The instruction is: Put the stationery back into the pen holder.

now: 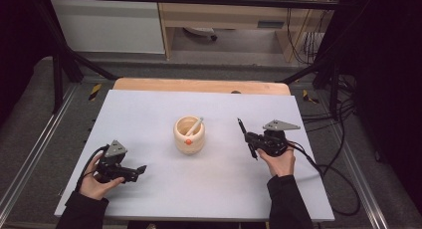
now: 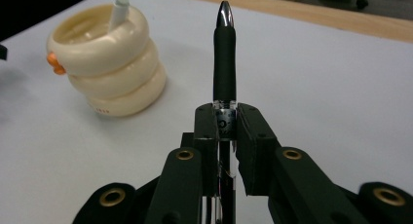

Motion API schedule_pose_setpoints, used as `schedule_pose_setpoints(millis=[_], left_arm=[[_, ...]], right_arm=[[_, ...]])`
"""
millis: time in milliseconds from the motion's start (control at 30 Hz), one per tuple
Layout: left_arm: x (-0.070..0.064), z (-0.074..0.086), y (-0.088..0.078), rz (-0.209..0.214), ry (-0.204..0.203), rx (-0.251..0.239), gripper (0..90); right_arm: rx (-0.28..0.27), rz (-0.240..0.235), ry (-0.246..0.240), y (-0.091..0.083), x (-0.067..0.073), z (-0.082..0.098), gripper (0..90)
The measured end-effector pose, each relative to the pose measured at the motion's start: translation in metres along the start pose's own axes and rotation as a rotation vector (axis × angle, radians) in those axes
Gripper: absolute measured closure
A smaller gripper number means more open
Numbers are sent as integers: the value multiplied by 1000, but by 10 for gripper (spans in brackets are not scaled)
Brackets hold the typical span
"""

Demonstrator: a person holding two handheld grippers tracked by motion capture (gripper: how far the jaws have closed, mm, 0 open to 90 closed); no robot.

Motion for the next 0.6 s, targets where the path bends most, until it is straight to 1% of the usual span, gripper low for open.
schedule_pose_setpoints(millis=[67, 100, 133, 300, 433, 533, 600], left_arm=[[0, 0, 0, 1, -3, 0, 24], [0, 0, 1, 1, -4, 0, 24], [0, 0, 1, 1, -5, 0, 24], [0, 0, 1, 3, -9, -3, 24], [1, 0, 1, 4, -15, -9, 24], [1, -1, 0, 4, -16, -13, 24], [1, -1, 0, 4, -16, -17, 24]], right_arm=[[-46, -12, -8, -1, 4, -2, 799], [-59, -9, -12, -1, 5, -3, 799], [-78, -12, -25, -1, 8, -5, 800], [-175, -43, -53, 3, 23, -19, 799], [-232, -63, -68, 9, 35, -30, 799], [-271, -79, -64, 15, 42, -36, 799], [-290, -81, -60, 19, 44, -39, 799]])
Point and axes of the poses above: each handheld gripper's, and its own axes: y roughly forward along the jaws, z roughly out of its underside, x roughly to its left, the point moved 6 cm from there along y, roughly forward along the jaws, and after that the axes turned 15 degrees about -z, right-handed, at the moved point
